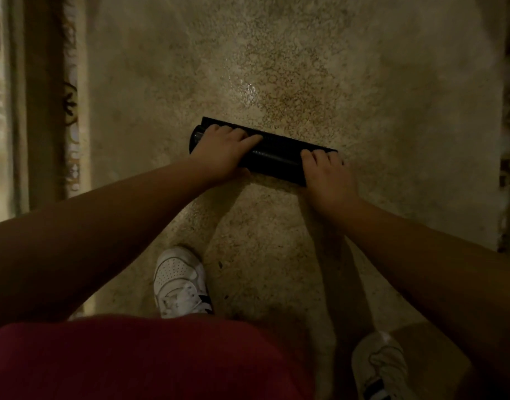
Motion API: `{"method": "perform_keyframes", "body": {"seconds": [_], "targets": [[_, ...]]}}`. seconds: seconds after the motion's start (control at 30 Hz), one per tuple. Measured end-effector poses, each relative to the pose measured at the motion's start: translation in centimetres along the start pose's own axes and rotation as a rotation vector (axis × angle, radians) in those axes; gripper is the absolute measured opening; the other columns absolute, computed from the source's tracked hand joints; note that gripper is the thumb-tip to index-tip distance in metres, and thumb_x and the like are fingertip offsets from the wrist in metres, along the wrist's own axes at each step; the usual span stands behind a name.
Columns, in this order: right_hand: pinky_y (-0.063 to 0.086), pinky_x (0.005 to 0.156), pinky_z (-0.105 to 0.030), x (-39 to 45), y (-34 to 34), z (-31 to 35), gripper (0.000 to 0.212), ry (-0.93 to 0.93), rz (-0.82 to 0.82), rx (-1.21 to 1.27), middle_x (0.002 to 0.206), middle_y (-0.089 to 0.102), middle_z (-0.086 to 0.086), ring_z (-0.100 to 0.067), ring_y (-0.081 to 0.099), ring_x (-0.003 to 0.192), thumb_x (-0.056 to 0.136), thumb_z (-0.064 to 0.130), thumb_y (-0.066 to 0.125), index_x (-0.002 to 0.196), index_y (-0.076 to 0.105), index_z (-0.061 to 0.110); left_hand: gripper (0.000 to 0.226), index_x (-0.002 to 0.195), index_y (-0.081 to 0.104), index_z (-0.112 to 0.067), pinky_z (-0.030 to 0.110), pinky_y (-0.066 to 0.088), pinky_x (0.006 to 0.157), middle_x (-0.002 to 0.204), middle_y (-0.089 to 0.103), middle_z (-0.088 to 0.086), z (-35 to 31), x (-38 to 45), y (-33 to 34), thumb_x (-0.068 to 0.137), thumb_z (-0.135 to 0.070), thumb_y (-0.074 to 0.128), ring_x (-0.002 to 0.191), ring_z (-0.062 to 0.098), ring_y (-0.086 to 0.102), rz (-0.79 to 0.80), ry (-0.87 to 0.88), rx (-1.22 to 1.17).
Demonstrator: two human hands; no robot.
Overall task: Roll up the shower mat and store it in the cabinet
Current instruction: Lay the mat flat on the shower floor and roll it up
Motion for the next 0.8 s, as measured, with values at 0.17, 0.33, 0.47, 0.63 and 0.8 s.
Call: {"method": "perform_keyframes", "body": {"seconds": [0.17, 0.33, 0.47, 0.63, 0.8], "targets": [[0.051, 0.071, -0.039, 2.5, 0.4, -1.0, 0.061, -0.095, 0.155, 0.090, 0.105, 0.060, -0.007, -0.026, 0.058, 0.088, 0.069, 0.043, 0.072, 0.118, 0.044, 0.020, 0.074, 0.149, 0.022, -0.015, 0.059, 0.025, 0.106, 0.137, 0.041, 0.022, -1.1, -1.9, 0.3, 0.088, -0.034, 0.058, 0.125, 0.040, 0.038, -0.131, -0.037, 0.079], [0.054, 0.070, -0.038, 3.3, 2.6, -1.0, 0.064, -0.116, 0.472, 0.252, 0.100, 0.058, 0.001, -0.019, 0.058, 0.084, 0.057, 0.043, 0.078, 0.112, 0.047, 0.028, 0.095, 0.151, 0.009, -0.012, 0.064, 0.019, 0.107, 0.142, 0.036, 0.023, -2.3, -3.1, 2.1, 0.081, -0.053, 0.058, 0.130, 0.041, 0.032, -0.079, -0.097, 0.121], [0.055, 0.070, -0.037, 3.8, 2.6, -0.9, 0.072, -0.113, 0.583, 0.335, 0.106, 0.058, -0.002, -0.021, 0.058, 0.090, 0.055, 0.041, 0.086, 0.114, 0.047, 0.025, 0.096, 0.148, 0.015, -0.012, 0.064, 0.023, 0.105, 0.139, 0.040, 0.020, -1.9, -2.4, 1.8, 0.077, -0.054, 0.063, 0.124, 0.040, 0.038, -0.073, -0.102, 0.128], [0.039, 0.095, -0.047, 1.0, -0.5, -1.5, 0.077, -0.116, 0.105, 0.249, 0.133, 0.044, -0.009, -0.030, 0.038, 0.120, 0.065, 0.053, 0.075, 0.130, 0.047, 0.024, 0.085, 0.146, 0.020, -0.013, 0.062, 0.026, 0.103, 0.135, 0.043, 0.019, -1.5, -1.8, 1.8, 0.081, -0.046, 0.062, 0.121, 0.040, 0.042, -0.072, -0.121, 0.133], [0.033, 0.101, -0.049, -0.5, 0.1, -1.0, 0.090, -0.004, -0.042, 0.063, 0.126, 0.051, -0.011, -0.032, 0.046, 0.116, 0.069, 0.068, 0.063, 0.136, 0.035, 0.014, 0.088, 0.144, 0.021, -0.015, 0.061, 0.027, 0.103, 0.131, 0.047, 0.017, -1.1, -1.0, 1.5, 0.077, -0.052, 0.063, 0.118, 0.039, 0.044, -0.052, -0.156, 0.140]]}}
Point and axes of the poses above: each hand's wrist, its own x-axis towards the middle knuckle, its own y-axis out of the palm, z = x × y, the point moved 10 cm from there along x, towards the middle knuckle
